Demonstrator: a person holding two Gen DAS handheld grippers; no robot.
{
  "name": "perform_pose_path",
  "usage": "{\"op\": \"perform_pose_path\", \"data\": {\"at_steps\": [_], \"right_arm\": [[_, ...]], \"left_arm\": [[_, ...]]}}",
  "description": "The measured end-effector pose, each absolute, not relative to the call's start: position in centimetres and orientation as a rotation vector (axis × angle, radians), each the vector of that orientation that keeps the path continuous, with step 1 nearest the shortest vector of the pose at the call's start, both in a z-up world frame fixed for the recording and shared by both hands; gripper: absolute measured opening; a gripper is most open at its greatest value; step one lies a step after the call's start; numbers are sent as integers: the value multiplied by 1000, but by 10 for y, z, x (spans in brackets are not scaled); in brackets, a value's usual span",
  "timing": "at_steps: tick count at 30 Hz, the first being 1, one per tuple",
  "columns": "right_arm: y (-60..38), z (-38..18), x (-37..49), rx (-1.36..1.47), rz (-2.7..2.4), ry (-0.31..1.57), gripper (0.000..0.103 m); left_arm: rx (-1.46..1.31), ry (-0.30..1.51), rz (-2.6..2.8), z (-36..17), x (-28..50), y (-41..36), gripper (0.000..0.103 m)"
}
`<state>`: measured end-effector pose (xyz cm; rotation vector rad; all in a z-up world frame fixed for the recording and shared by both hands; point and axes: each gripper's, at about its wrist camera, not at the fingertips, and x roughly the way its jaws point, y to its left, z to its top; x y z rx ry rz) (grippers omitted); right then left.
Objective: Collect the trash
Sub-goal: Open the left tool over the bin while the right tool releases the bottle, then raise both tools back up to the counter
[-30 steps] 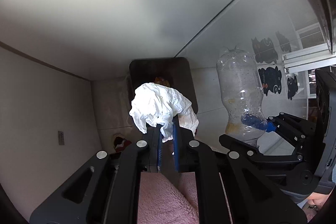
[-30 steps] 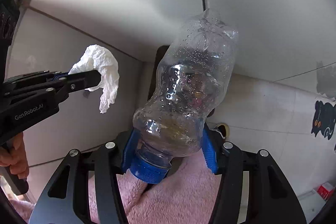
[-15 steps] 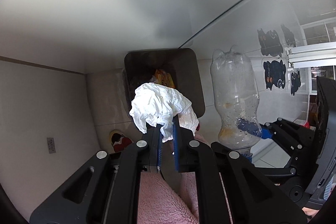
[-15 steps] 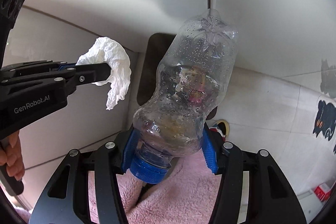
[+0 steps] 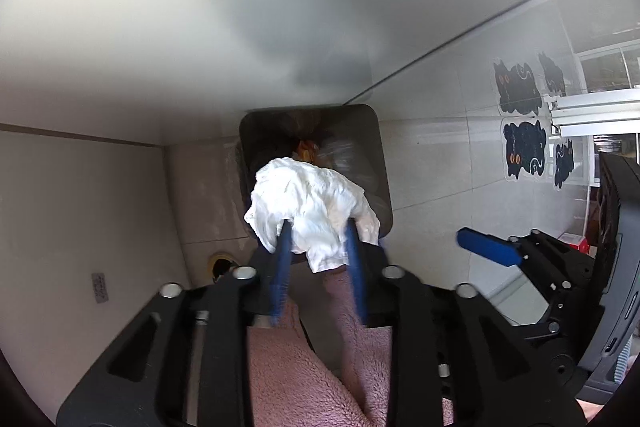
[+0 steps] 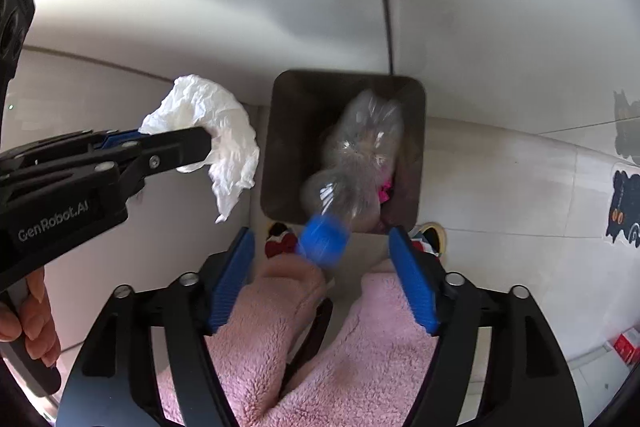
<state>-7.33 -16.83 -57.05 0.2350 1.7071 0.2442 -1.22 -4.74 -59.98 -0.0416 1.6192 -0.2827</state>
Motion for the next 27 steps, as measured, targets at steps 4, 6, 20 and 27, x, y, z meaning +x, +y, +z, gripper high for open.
{"op": "perform_pose_path", "data": {"at_steps": [4, 6, 20, 27], "right_arm": [[-168, -563, -73, 219, 229, 1704, 80], [-169, -559, -73, 220, 222, 1702, 80], [-192, -507, -75, 224, 188, 1636, 82], [-205, -432, -73, 207, 182, 1531, 86]], "left_arm": [[-46, 1600, -277, -593, -10, -44, 56], [-44, 1594, -276, -589, -8, -44, 59], [-58, 1508, -279, -521, -17, -34, 66], [-49, 1410, -280, -450, -33, -20, 71]]}}
